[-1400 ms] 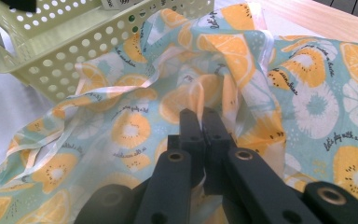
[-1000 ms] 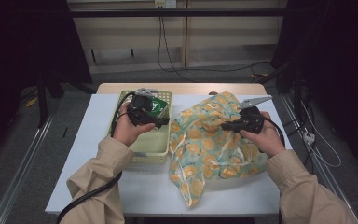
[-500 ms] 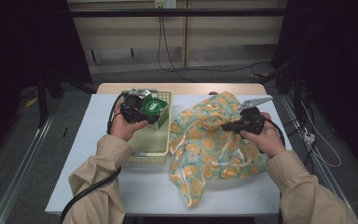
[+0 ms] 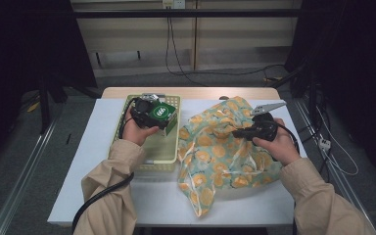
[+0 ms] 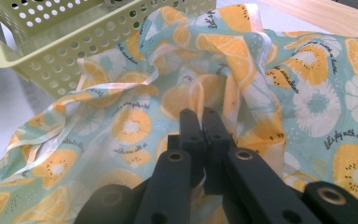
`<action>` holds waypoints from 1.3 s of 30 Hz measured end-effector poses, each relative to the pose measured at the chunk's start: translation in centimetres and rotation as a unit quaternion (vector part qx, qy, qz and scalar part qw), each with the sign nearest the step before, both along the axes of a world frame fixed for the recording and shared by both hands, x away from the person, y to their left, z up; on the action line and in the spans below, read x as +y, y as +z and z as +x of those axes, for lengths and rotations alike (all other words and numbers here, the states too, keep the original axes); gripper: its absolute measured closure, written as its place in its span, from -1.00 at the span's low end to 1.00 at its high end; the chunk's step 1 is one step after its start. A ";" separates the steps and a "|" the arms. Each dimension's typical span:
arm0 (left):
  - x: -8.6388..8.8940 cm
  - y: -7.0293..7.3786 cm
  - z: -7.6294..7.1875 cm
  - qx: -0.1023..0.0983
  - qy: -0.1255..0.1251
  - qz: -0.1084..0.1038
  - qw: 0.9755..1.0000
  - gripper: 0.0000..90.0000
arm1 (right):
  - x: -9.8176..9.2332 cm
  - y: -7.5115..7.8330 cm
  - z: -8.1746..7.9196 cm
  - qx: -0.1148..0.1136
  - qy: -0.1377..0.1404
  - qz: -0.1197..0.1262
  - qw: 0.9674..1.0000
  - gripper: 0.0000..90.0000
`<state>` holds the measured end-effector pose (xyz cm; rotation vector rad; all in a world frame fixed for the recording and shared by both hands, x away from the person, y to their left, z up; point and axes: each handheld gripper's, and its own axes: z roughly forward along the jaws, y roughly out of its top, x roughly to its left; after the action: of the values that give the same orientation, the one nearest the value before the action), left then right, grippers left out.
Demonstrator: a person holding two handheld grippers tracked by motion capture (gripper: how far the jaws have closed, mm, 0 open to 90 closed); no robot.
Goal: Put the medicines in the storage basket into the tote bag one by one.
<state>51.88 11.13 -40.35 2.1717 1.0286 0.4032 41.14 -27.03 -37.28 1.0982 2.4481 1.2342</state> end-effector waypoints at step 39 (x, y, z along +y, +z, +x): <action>1.9 6.2 -4.0 0.018 -0.023 -0.025 0.999 -0.64 | -0.3 -0.2 -0.2 0.003 -0.006 -0.004 1.000 1.00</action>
<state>47.86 13.00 -34.11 2.1616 0.9972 0.3149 40.95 -27.34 -37.45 1.1132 2.4459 1.2178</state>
